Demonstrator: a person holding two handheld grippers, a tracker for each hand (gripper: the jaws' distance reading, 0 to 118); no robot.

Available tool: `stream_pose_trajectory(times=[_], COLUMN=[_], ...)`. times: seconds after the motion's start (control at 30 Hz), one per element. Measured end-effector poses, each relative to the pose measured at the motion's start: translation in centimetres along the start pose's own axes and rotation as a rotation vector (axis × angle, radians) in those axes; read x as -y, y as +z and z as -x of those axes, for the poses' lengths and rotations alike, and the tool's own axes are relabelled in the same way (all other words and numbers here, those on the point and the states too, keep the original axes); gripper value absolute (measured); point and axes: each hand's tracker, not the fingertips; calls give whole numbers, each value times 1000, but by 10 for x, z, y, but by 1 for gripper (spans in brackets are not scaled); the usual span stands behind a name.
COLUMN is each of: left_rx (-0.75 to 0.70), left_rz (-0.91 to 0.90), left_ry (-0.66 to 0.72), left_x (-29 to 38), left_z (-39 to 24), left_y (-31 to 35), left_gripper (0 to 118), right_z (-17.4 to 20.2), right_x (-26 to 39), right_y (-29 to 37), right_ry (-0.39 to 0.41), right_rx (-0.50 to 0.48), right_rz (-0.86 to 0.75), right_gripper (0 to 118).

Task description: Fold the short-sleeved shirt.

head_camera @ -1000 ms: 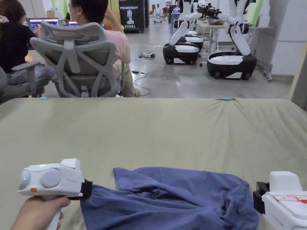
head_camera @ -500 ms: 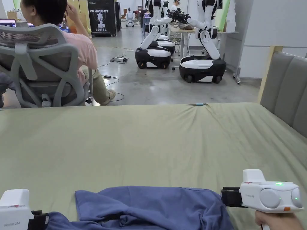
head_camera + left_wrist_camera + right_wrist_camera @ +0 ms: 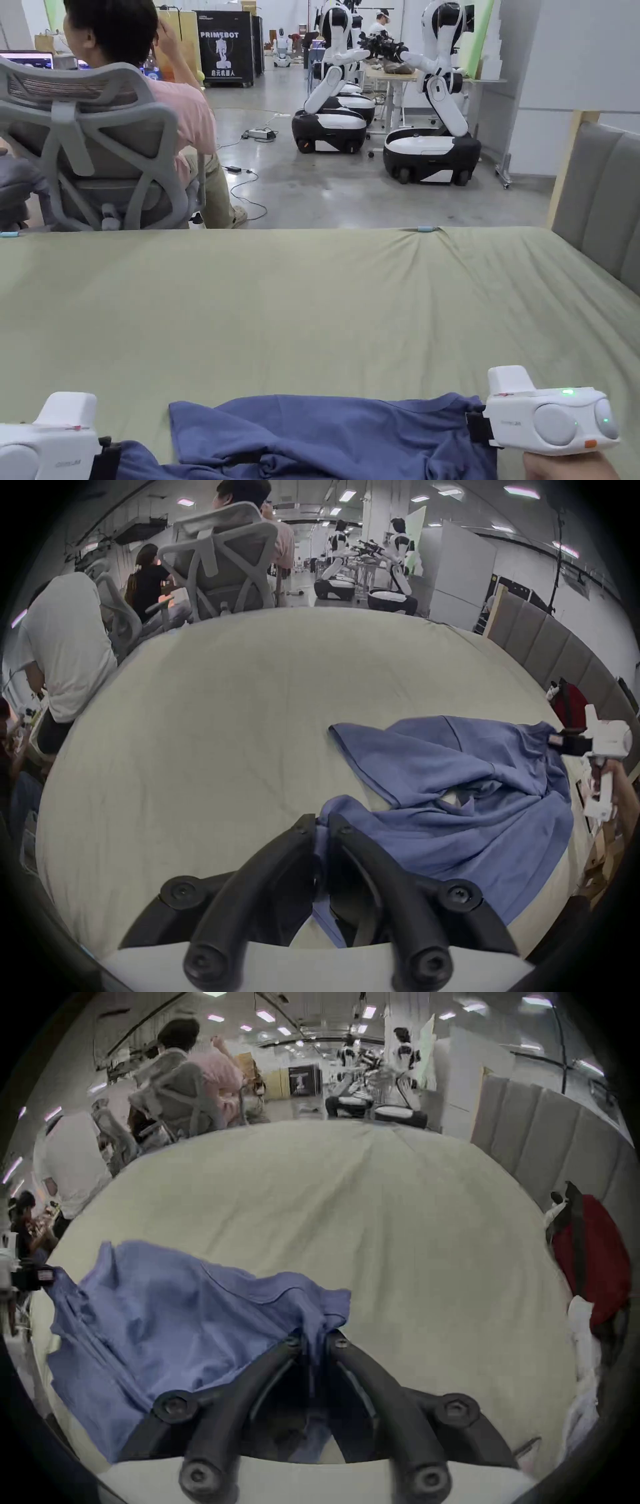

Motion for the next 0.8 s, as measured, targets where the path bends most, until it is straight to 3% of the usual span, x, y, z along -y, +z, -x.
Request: stream_pose_trajectory(times=[0.13,0.3,0.5,0.8], left_rx=[-61,-197,-342,-410], left_rz=[-90,-249,-398,-541], left_ry=[-73,-139,-135,-111], left_x=[-22,-58,-109,-202], left_z=[-3,5,27,37], left_y=[34,91,135,170], left_gripper=[4,4,4,4], right_z=[13,37,56,58], right_x=[-29,-73,-129,-208], right_y=[65,147,205,242], right_ry=[42,129,227,201], right_rx=[15,118,344,494], right_rz=[-138,-315,-462,-595], right_gripper=[8,8,8,8])
